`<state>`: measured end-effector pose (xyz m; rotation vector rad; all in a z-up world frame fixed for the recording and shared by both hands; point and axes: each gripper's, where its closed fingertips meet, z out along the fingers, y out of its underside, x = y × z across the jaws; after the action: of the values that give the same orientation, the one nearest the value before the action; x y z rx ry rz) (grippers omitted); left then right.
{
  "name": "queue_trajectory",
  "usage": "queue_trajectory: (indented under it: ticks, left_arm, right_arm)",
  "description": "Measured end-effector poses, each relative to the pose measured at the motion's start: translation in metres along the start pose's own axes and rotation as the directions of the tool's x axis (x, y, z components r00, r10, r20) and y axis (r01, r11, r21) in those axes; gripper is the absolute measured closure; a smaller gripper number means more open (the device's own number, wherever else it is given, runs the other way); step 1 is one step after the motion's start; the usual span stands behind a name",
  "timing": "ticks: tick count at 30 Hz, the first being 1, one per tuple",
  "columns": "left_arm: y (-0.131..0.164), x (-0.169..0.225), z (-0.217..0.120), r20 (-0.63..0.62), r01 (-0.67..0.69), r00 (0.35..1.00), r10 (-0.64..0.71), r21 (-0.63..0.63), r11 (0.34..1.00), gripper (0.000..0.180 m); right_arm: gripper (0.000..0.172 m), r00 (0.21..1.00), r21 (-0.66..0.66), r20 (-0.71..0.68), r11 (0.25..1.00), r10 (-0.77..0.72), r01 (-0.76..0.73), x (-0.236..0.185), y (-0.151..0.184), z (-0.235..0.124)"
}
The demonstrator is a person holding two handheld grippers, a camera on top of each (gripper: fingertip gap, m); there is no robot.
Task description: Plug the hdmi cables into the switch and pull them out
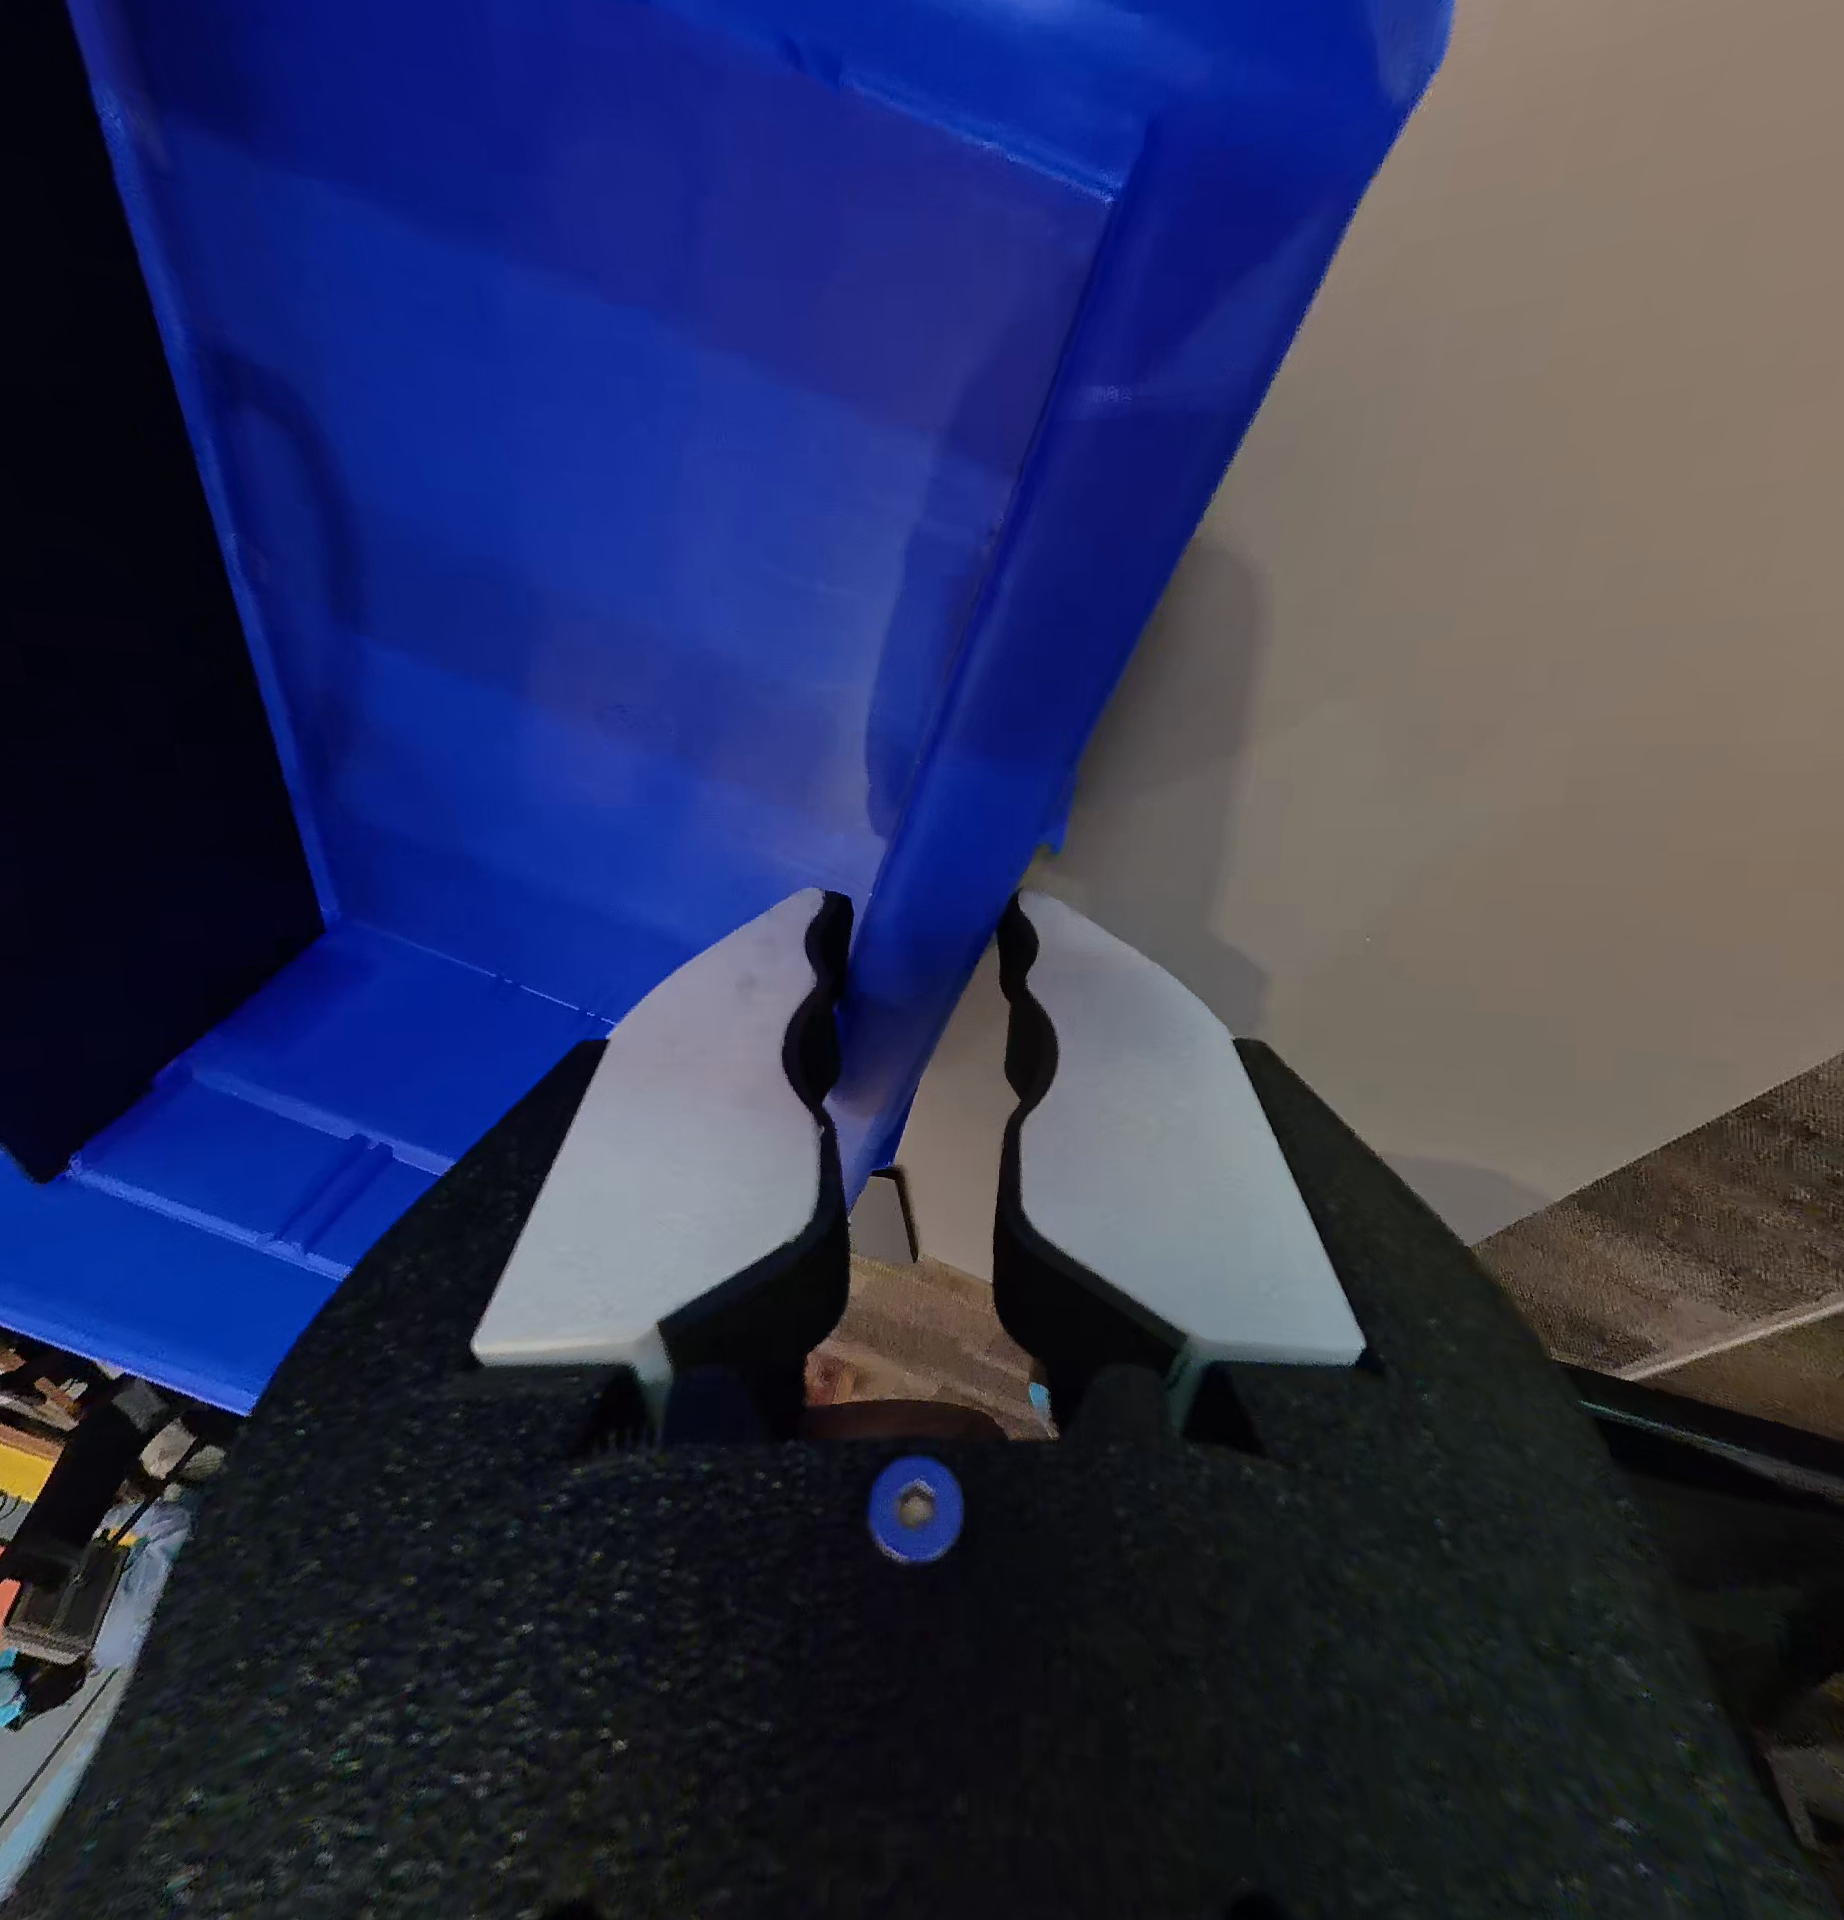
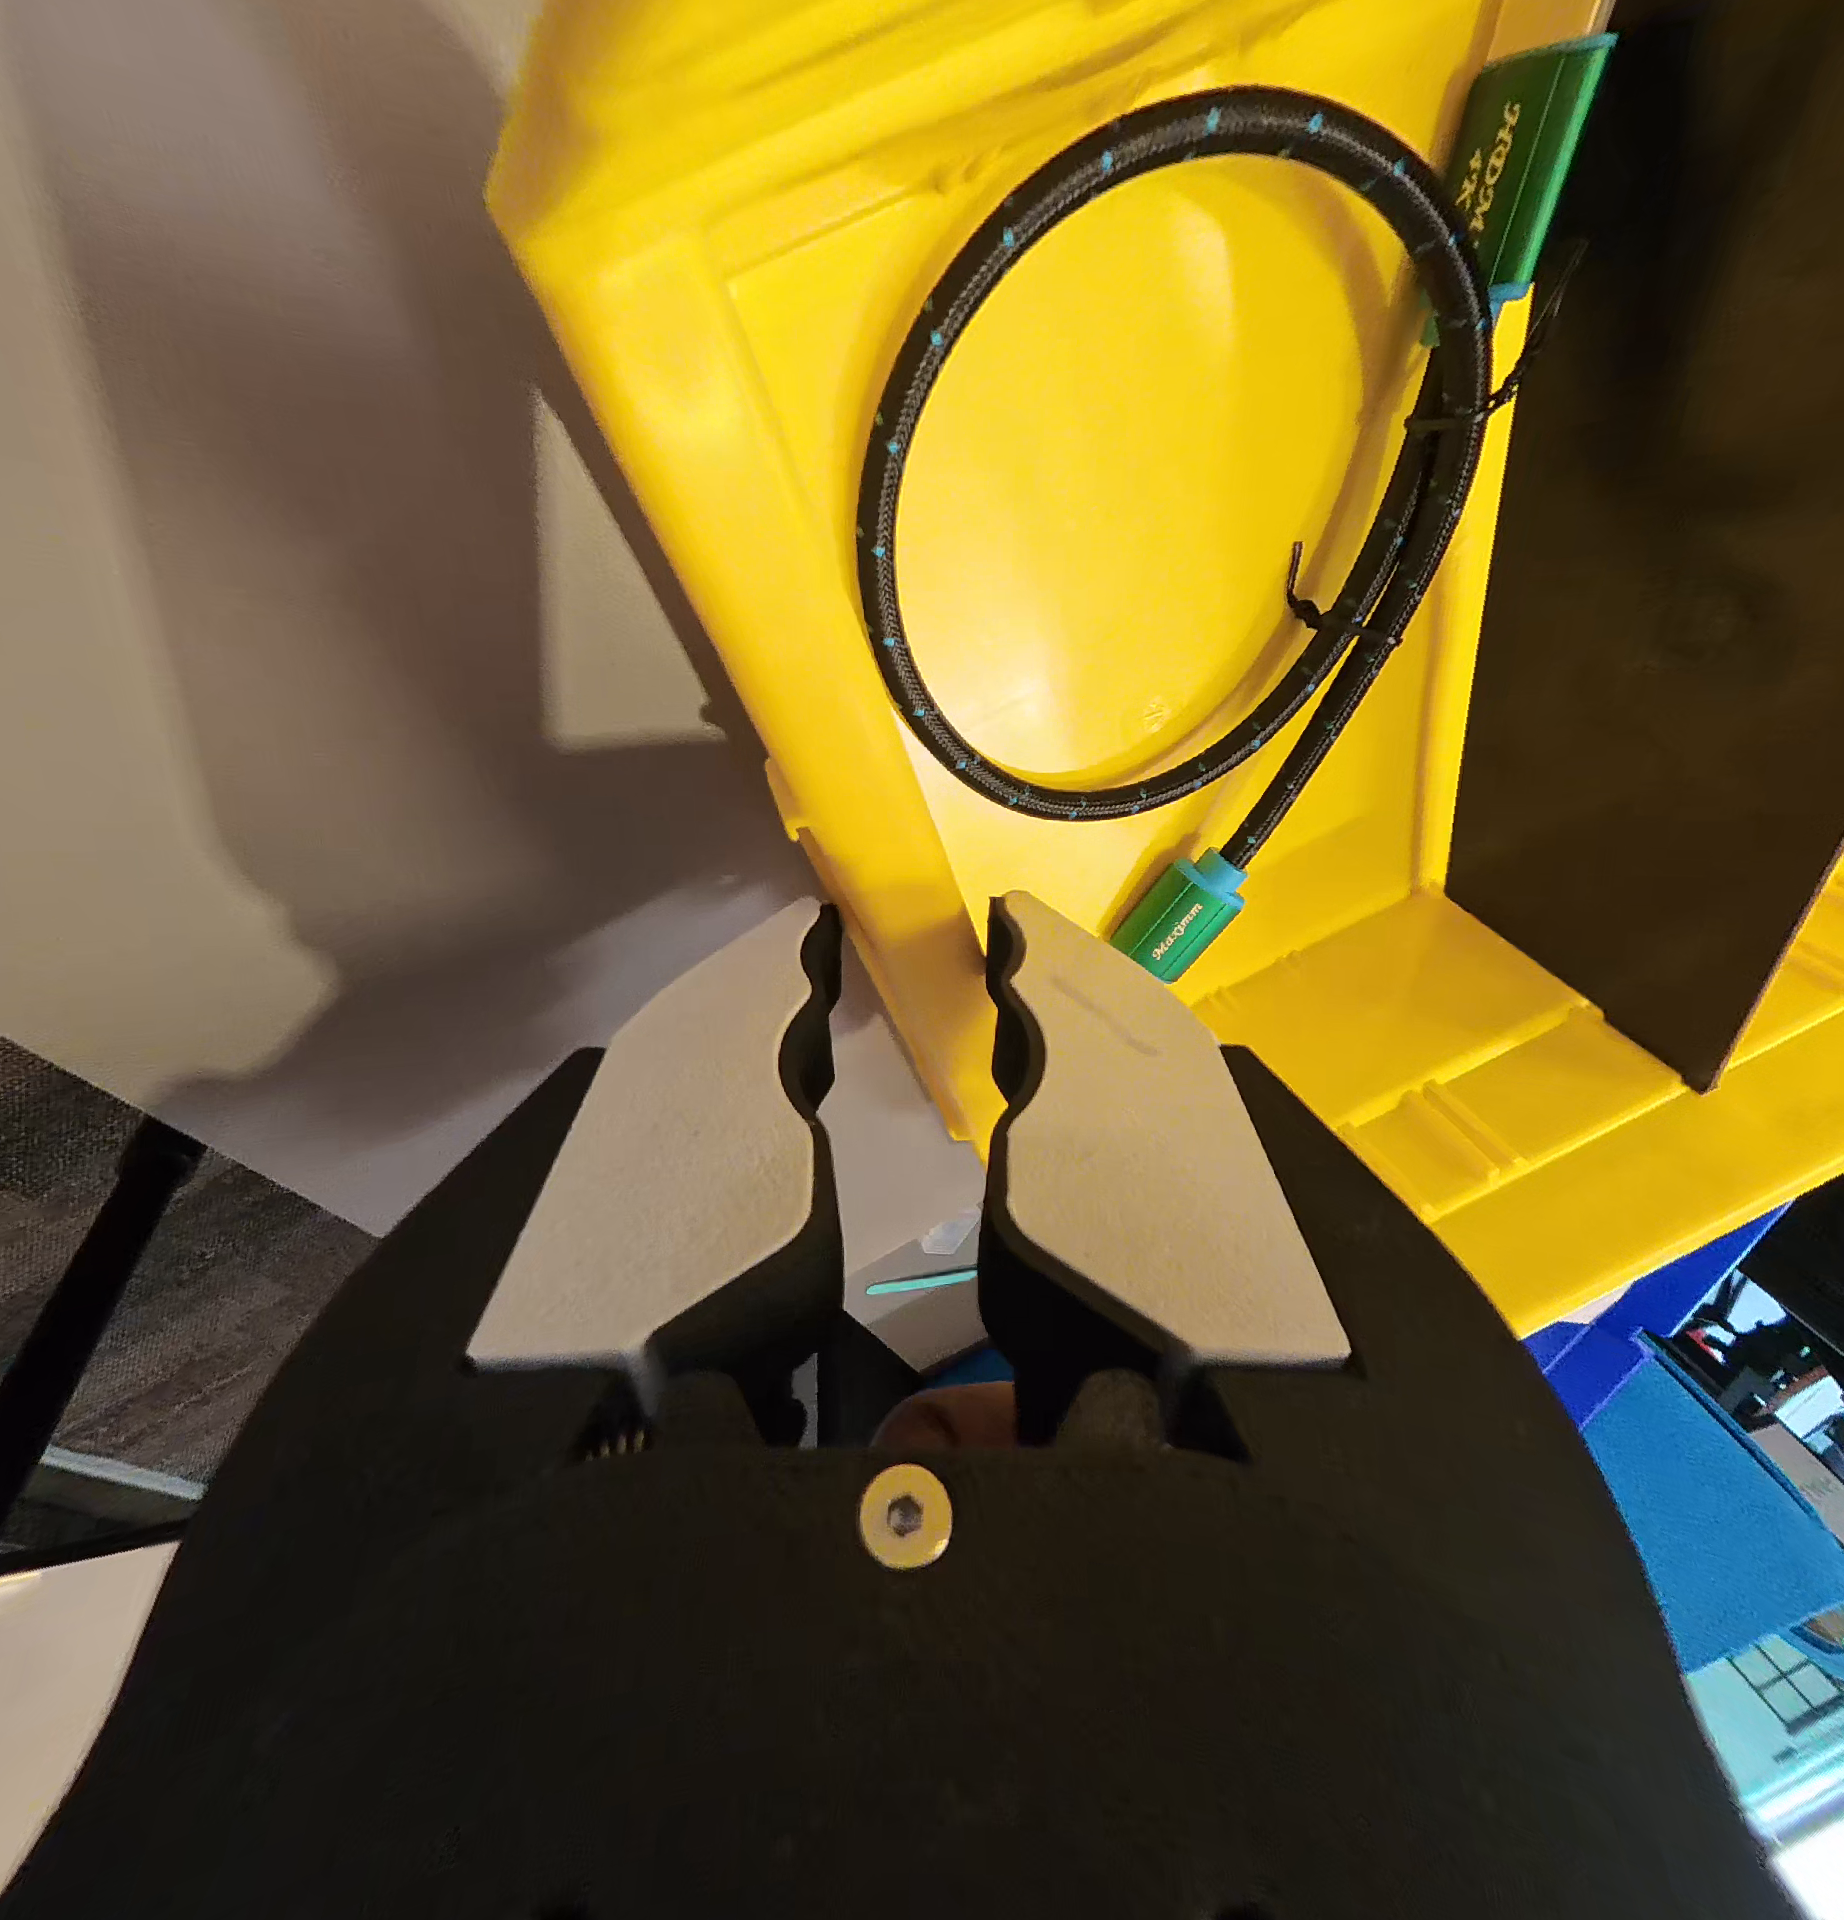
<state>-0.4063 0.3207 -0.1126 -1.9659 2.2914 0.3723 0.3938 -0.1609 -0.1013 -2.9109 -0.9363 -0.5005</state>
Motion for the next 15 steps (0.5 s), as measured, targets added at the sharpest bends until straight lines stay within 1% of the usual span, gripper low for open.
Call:
queue_trajectory:
  ticks: [5,6,7,8,10,11,13,15]
  left_arm:
    - [0.002,-0.001,0.000,0.008,0.031,0.999,-0.032,0.011,0.999,0.150]
    - [0.002,-0.001,0.000,0.014,0.041,0.999,-0.041,0.015,0.999,0.149]
    - [0.001,-0.001,-0.002,0.015,0.052,0.999,-0.052,0.026,0.998,0.148]
    - [0.001,0.000,-0.004,0.017,0.064,0.998,-0.064,0.043,0.997,0.144]
    - [0.000,0.003,-0.014,0.015,0.080,0.997,-0.082,0.086,0.993,0.137]
    - [0.000,0.005,-0.021,0.016,0.089,0.996,-0.091,0.110,0.990,0.134]
    - [0.000,0.008,-0.038,0.013,0.103,0.994,-0.107,0.165,0.981,0.130]
    - [0.001,0.008,-0.057,0.017,0.110,0.993,-0.116,0.209,0.972,0.130]
  right_arm:
    - [0.143,1.000,-0.008,-0.016,1.000,0.018,-0.018,0.001,0.002,-0.001]
    - [0.135,1.000,-0.001,-0.012,1.000,0.023,-0.023,0.000,0.002,-0.003]
    - [0.121,0.999,0.017,-0.003,0.999,0.035,-0.035,-0.002,0.000,-0.007]
    - [0.114,0.999,0.037,0.004,0.998,0.053,-0.053,-0.004,-0.001,-0.012]
    - [0.104,0.997,0.083,0.002,0.993,0.078,-0.078,-0.005,-0.004,-0.027]
    - [0.103,0.997,0.112,-0.006,0.990,0.083,-0.081,-0.006,-0.007,-0.037]
    - [0.103,0.997,0.169,-0.042,0.984,0.065,-0.057,-0.010,-0.021,-0.061]
    - [0.105,0.996,0.230,-0.092,0.973,0.018,0.003,-0.017,-0.046,-0.087]
